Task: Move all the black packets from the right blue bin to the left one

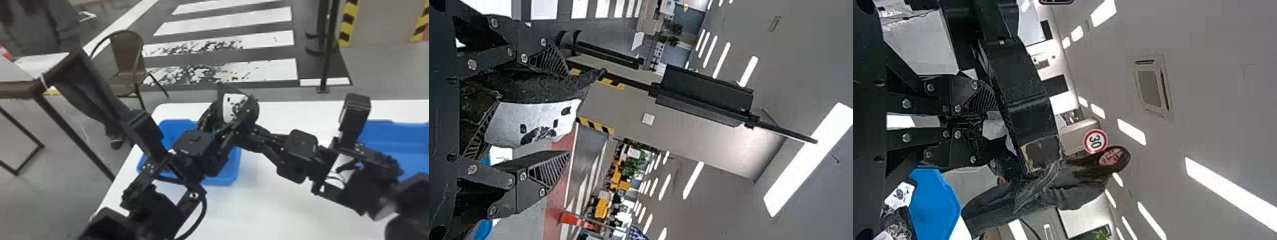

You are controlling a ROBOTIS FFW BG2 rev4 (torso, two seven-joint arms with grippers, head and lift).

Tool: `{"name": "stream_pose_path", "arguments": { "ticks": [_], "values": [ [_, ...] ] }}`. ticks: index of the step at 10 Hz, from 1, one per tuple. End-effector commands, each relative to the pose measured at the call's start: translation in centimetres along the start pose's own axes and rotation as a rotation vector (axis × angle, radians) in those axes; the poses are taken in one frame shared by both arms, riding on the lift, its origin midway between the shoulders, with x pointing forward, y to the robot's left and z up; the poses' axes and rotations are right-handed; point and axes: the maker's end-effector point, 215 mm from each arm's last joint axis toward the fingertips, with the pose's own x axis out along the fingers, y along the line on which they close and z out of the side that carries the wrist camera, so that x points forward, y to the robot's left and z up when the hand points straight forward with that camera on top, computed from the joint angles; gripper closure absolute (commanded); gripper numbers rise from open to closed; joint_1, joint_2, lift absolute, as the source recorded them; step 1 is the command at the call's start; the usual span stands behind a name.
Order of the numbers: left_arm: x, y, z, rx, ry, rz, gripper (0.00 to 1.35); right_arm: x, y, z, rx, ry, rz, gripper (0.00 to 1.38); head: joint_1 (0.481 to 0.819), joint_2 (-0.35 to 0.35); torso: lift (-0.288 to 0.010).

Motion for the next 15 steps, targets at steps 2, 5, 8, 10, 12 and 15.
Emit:
{"name": "stream_pose_path", "arguments": {
  "ticks": [2,5,8,10,12,15],
  "values": [
    [-0.2,0.1,2.3,0.112,-0.042,0.031,1.22,-0.1,-0.1,0.2,0.007,-0.012,-0.001,1.08,0.691,0.301,-0.14],
    [-0.6,0.0,3.4,0.119,-0.088,0.044,1.22,-0.4,-0.4,0.9,0.003,-0.036,-0.011,1.08,0.667,0.312,-0.14],
    [-0.9,0.0,4.3,0.133,-0.118,0.049,1.22,-1.3,-1.6,1.0,0.066,-0.095,-0.051,0.61,0.651,0.304,-0.14],
    [-1.2,0.5,5.0,0.138,-0.142,0.066,1.22,-5.3,-4.9,1.8,0.089,-0.158,-0.194,0.06,0.65,0.293,-0.14],
    [-2.1,6.0,4.6,0.235,-0.122,0.208,1.22,-11.5,-8.6,3.4,0.063,-0.216,-0.381,0.14,0.645,0.239,-0.14],
    [-2.4,18.1,-2.1,0.404,0.008,0.437,1.22,-14.0,-9.3,3.4,0.065,-0.233,-0.434,0.15,0.666,0.222,-0.14]
  ]
}}
